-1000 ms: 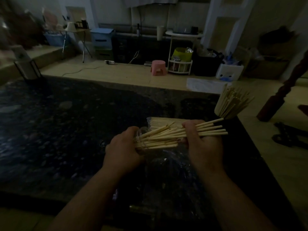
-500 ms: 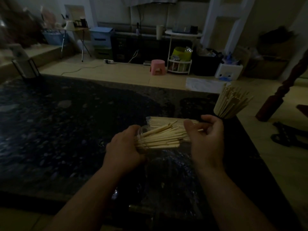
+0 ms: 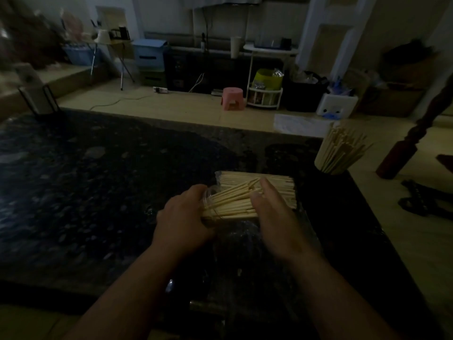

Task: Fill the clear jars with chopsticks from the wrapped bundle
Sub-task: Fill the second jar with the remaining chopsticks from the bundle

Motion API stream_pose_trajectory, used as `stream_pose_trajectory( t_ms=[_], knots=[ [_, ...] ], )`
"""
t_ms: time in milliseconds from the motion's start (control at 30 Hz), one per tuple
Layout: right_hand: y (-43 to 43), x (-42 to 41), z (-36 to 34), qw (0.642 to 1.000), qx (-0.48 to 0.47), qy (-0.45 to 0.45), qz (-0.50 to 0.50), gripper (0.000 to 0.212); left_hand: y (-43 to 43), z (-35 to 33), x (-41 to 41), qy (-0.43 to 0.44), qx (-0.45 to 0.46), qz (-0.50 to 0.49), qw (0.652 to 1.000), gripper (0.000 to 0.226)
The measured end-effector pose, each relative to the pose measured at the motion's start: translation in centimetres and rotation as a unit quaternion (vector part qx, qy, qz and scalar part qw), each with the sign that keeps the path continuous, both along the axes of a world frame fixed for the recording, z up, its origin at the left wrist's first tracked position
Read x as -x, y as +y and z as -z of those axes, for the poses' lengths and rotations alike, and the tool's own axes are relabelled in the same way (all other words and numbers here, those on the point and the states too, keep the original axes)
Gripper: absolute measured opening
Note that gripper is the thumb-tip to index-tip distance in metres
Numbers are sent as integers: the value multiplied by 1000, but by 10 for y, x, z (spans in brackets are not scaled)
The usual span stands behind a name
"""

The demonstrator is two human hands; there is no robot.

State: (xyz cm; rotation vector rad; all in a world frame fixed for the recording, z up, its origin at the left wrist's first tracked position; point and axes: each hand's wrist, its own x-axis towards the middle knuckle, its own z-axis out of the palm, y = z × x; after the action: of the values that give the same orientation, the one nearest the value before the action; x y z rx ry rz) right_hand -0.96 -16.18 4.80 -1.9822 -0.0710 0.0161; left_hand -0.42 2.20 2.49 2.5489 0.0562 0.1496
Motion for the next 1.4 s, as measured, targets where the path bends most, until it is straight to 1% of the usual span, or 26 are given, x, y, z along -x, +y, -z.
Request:
stream_pose_trajectory(
  t_ms=[67,133,233,300,367,400,467,600,667,733,800,867,933,967,1033,1067,1100,1133,1167,1233,1300,1400],
  knots=[
    [2,1,2,1000,-7,-4,3,57,1,-1,0,9,2,-1,1000,76],
    [1,0,2,999,-23,-17,17,55,2,-1,1,5,13,0,1000,76],
    [-2,1,-1,999,-31,15,-13,52,3,0,1,-2,10,-3,1000,76],
    [-5,-1,-2,999,-44,-9,22,43,5,-1,0,2,10,-12,1000,77],
    [-9,-5,0,993,-49,-52,96,23,7,-1,-1,1,18,-26,999,79],
    [-11,-7,1,989,-52,-58,123,14,8,0,-1,0,21,-32,999,80],
    [-16,-11,5,988,-55,-37,138,10,10,0,-1,-5,25,-40,999,81],
    [-21,-9,10,993,27,-15,109,17,11,2,-4,-2,30,-58,998,87],
    [-20,-7,13,997,22,-8,79,23,12,1,-5,-3,46,-63,997,89],
    [-19,-4,15,999,27,27,39,25,13,0,-6,-8,67,-69,995,89],
    [-19,-1,18,996,53,70,-3,25,14,-1,-7,-9,74,-77,994,88],
    [-18,2,22,987,123,91,-41,27,15,-2,-7,-11,71,-85,994,90],
    [-16,2,28,962,251,69,-79,28,17,-2,-9,-10,71,-94,993,91],
    [-15,2,33,949,293,66,-93,27,18,-2,-9,-8,75,-98,992,91],
    [-14,2,43,938,325,48,-111,22,21,-1,-11,-1,91,-107,990,93],
    [-15,-1,50,935,332,19,-124,19,23,-1,-12,0,101,-111,989,93],
    [-15,-3,58,929,343,-11,-138,26,24,-1,-13,-1,107,-113,988,94],
    [-16,-6,67,924,352,-26,-148,39,25,0,-14,-4,110,-113,987,94],
    [-15,-9,73,923,355,-24,-144,50,27,0,-15,-6,111,-113,987,94],
    [-12,-13,85,924,365,22,-113,61,27,1,-17,-11,110,-114,987,94],
    [-7,-21,95,927,364,42,-82,64,26,1,-20,-14,110,-114,987,95],
    [0,-41,99,913,400,37,-62,62,24,2,-22,-13,118,-108,987,93]
  ],
)
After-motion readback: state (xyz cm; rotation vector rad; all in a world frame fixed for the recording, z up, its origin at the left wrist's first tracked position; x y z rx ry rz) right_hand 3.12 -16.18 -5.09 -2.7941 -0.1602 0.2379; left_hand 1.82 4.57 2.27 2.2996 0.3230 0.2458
